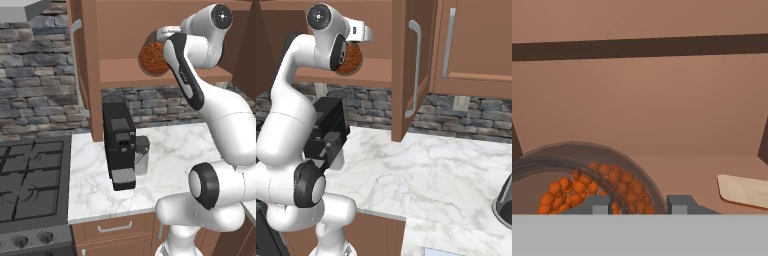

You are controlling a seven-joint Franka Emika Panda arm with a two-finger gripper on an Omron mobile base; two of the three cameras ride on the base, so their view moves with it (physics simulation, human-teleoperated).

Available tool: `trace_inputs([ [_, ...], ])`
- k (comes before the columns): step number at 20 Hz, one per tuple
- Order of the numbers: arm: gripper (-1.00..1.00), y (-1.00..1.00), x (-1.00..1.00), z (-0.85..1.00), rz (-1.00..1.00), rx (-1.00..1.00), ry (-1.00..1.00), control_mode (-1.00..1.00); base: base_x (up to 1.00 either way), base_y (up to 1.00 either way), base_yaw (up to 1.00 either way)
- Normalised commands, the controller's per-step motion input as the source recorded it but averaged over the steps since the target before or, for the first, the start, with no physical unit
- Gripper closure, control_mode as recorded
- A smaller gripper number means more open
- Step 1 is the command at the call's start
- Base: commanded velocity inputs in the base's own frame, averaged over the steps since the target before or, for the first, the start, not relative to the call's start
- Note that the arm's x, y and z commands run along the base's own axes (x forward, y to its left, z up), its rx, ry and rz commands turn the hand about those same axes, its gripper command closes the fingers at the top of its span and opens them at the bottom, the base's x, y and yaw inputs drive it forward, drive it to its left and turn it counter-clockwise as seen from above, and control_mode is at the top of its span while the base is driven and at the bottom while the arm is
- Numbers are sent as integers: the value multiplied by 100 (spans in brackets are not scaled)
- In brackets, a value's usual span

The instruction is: Pick the candle and jar from the dining table and place them in the open cabinet. Close the cabinet after placing the objects.

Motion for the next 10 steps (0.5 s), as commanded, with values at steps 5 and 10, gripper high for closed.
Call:
trace_inputs([
  [5, 100, 0, 1, -8, -2, 0, 1, -100, 0, 0, 0],
  [10, 100, 0, 3, -10, -4, 0, 3, -100, 0, 0, 0],
])
